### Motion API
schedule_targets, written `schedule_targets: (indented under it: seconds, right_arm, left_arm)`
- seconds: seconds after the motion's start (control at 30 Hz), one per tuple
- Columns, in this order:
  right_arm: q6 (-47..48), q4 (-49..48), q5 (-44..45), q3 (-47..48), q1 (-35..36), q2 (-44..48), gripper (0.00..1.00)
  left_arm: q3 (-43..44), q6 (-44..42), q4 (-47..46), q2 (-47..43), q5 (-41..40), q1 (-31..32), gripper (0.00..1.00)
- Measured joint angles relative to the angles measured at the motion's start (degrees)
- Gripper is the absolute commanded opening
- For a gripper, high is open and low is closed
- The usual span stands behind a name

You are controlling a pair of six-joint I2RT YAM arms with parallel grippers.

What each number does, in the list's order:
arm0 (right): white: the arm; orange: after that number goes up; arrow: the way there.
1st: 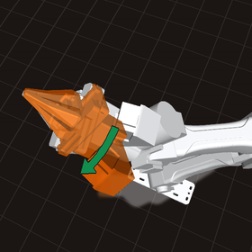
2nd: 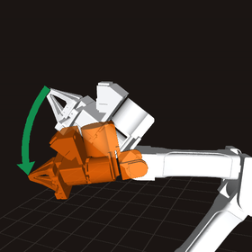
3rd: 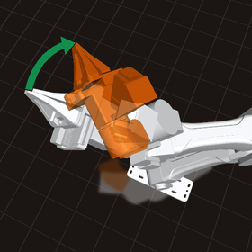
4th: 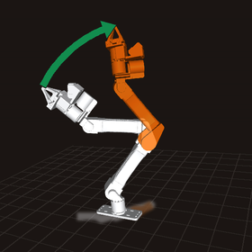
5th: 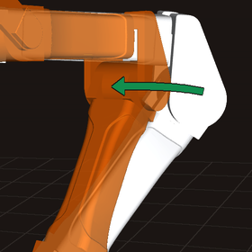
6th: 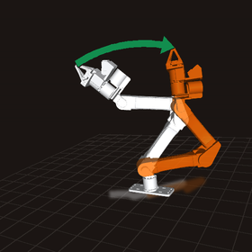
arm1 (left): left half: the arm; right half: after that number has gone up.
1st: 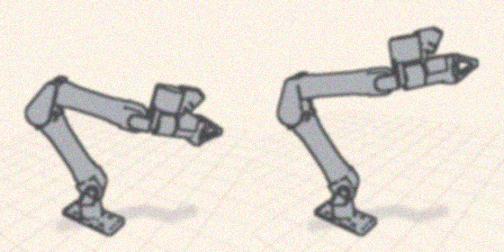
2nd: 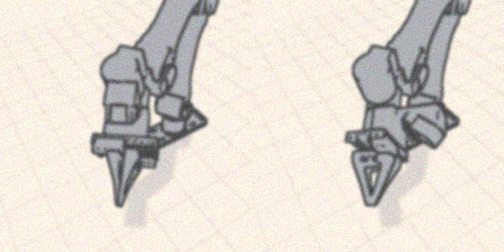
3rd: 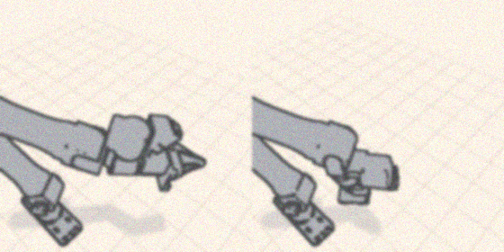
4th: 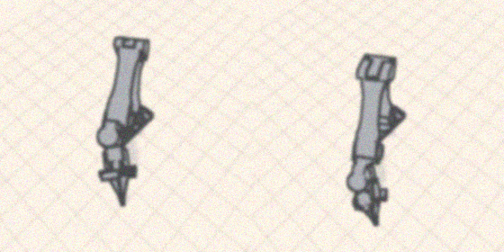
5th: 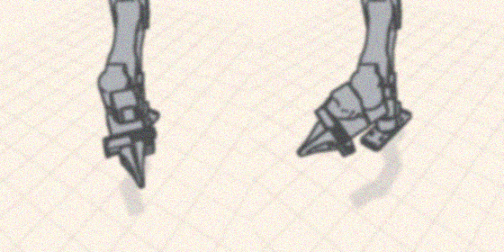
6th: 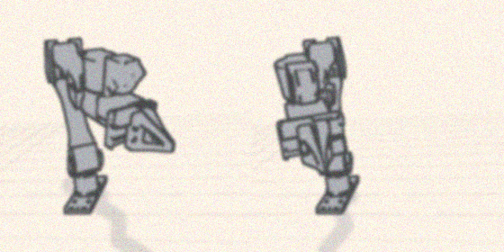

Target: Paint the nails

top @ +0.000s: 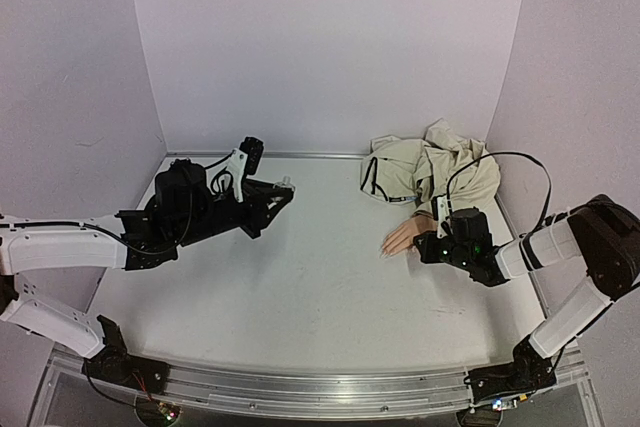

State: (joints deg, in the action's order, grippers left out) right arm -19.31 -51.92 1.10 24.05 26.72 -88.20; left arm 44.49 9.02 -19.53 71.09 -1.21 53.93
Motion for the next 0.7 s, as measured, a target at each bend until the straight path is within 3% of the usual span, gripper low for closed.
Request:
schedule_targets:
  seconds: [0.7]
  right_arm:
    - [0.0,-0.4,-2.0,0.0,0.0,-0.5,0.00]
  left_arm:
    - [-0.3,0.0,0.0,-0.5,-0.1,0.0,0.00]
